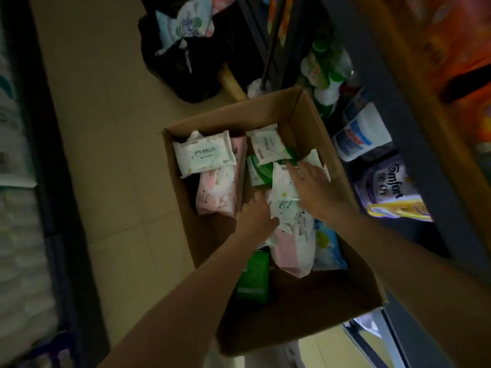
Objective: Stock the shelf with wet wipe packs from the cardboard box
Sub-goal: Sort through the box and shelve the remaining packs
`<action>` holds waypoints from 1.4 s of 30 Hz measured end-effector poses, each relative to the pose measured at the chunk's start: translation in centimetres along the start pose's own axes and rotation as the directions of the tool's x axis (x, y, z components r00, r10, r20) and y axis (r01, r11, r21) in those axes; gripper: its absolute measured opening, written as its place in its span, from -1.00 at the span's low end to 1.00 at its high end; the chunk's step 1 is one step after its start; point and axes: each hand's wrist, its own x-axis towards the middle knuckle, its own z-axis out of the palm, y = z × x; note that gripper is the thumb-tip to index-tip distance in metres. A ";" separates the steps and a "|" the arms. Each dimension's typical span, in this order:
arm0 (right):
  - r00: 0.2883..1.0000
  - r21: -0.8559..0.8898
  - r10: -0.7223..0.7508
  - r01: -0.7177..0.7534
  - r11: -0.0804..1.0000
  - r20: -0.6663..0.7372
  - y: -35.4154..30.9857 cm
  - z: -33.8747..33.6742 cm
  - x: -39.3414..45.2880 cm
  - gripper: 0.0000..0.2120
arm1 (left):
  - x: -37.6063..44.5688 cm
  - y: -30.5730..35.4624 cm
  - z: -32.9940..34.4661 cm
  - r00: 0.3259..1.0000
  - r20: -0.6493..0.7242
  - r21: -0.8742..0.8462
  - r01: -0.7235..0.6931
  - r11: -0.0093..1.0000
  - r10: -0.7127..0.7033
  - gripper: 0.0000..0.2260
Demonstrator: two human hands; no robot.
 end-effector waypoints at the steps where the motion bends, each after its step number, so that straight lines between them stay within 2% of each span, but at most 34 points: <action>1: 1.000 -0.006 -0.004 0.004 1.000 -0.008 0.1 0.1 0.1 -0.17 | 0.4 0.4 1.1 0.999 -0.004 -0.012 0.039 0.999 -0.039 -0.45; 3: 0.999 -0.016 -0.015 0.014 1.000 -0.030 0.6 -0.1 0.3 -0.09 | 0.8 1.0 2.1 0.993 -0.048 -0.054 0.103 0.993 -0.106 -0.46; 6: 1.000 0.026 0.025 -0.025 0.999 0.013 1.0 -0.3 0.2 -0.01 | 1.8 0.6 2.0 0.985 -0.081 -0.221 0.133 0.966 -0.154 -0.56; 8: 0.996 0.226 0.082 -0.088 0.970 0.036 0.8 -0.4 -0.1 -0.01 | 1.7 0.0 0.9 0.989 -0.047 -0.358 0.116 0.927 -0.142 -0.62; 10: 0.986 0.524 0.168 -0.152 0.838 0.017 0.3 -2.0 -0.5 -0.04 | 1.1 -0.8 -1.3 0.992 -0.041 -0.465 0.086 0.881 -0.119 -0.68; 11: 0.984 0.608 0.175 -0.129 0.783 -0.016 0.0 -3.2 -0.6 -0.06 | 0.7 -1.4 -2.8 0.993 -0.061 -0.485 0.058 0.872 -0.100 -0.69; 12: 0.989 0.598 0.111 -0.034 0.801 -0.093 -0.5 -4.7 -0.6 -0.08 | 0.4 -2.0 -4.5 0.994 -0.070 -0.498 0.035 0.866 -0.081 -0.69; 14: 0.956 0.351 -0.193 0.263 0.898 -0.223 -1.7 -7.5 -0.5 -0.13 | 0.2 -3.1 -8.2 0.999 -0.040 -0.496 -0.004 0.868 -0.018 -0.63; 16: 0.888 0.128 -0.430 0.451 0.883 -0.160 -3.3 -9.1 0.1 -0.12 | 0.3 -3.8 -11.4 0.997 0.052 -0.413 -0.032 0.910 0.058 -0.56; 18: 0.890 -0.016 -0.449 0.449 0.893 -0.076 -4.5 -9.3 1.0 -0.09 | 0.5 -3.9 -13.4 0.985 0.126 -0.336 -0.072 0.939 0.120 -0.61; 20: 0.907 -0.108 -0.417 0.409 0.906 -0.065 -5.1 -9.1 1.7 -0.08 | 0.9 -3.8 -14.5 0.978 0.155 -0.280 -0.093 0.956 0.140 -0.63; 22: 0.909 -0.069 -0.416 0.413 0.908 -0.033 -5.4 -8.8 2.1 -0.04 | 1.3 -4.3 -14.9 0.971 0.194 -0.240 -0.092 0.966 0.141 -0.61; 24: 0.911 0.084 -0.413 0.411 0.908 0.003 -5.7 -8.4 2.4 0.02 | 1.7 -5.1 -14.9 0.961 0.226 -0.228 -0.105 0.968 0.157 -0.60; 25: 0.917 0.155 -0.400 0.394 0.906 0.003 -5.9 -8.2 2.4 0.03 | 1.9 -5.2 -15.0 0.965 0.197 -0.244 -0.123 0.962 0.174 -0.61; 27: 0.938 0.210 -0.343 0.346 0.915 -0.051 -5.8 -7.5 2.6 0.02 | 2.3 -5.0 -15.4 0.979 0.016 -0.258 -0.191 0.947 0.202 -0.69; 29: 0.960 0.161 -0.273 0.281 0.946 -0.071 -4.9 -6.8 2.7 -0.02 | 3.9 -5.0 -15.9 0.947 -0.224 -0.108 -0.258 0.960 0.229 -0.74; 30: 0.969 0.117 -0.246 0.249 0.961 -0.039 -4.2 -6.4 2.8 -0.04 | 4.8 -5.2 -15.9 0.932 -0.285 0.015 -0.228 0.973 0.223 -0.73; 32: 0.976 0.038 -0.211 0.209 0.977 0.055 -2.7 -5.5 2.6 -0.05 | 6.3 -6.2 -15.4 0.951 -0.263 0.308 -0.076 0.948 0.162 -0.61; 34: 0.978 0.070 -0.180 0.173 0.982 0.102 -1.7 -4.5 2.2 -0.03 | 7.1 -7.0 -14.2 0.987 -0.153 0.530 0.043 0.847 0.045 -0.37; 37: 0.989 0.276 -0.144 0.131 0.952 0.028 -1.7 -3.6 2.1 -0.03 | 7.3 -7.2 -13.2 0.986 -0.168 0.613 0.096 0.785 0.010 -0.11; 39: 0.989 0.361 -0.130 0.146 0.921 -0.070 -2.1 -4.0 2.3 -0.05 | 7.5 -7.1 -13.4 0.984 -0.180 0.569 0.109 0.815 -0.007 -0.11; 40: 0.983 0.329 -0.144 0.175 0.928 -0.117 -2.3 -4.4 2.5 -0.06 | 7.5 -6.9 -13.5 0.988 -0.156 0.531 0.089 0.843 -0.006 -0.18; 42: 0.957 0.140 -0.223 0.251 0.958 -0.187 -3.0 -5.5 2.5 -0.10 | 6.9 -6.6 -13.0 0.995 -0.095 0.496 0.009 0.868 0.044 -0.43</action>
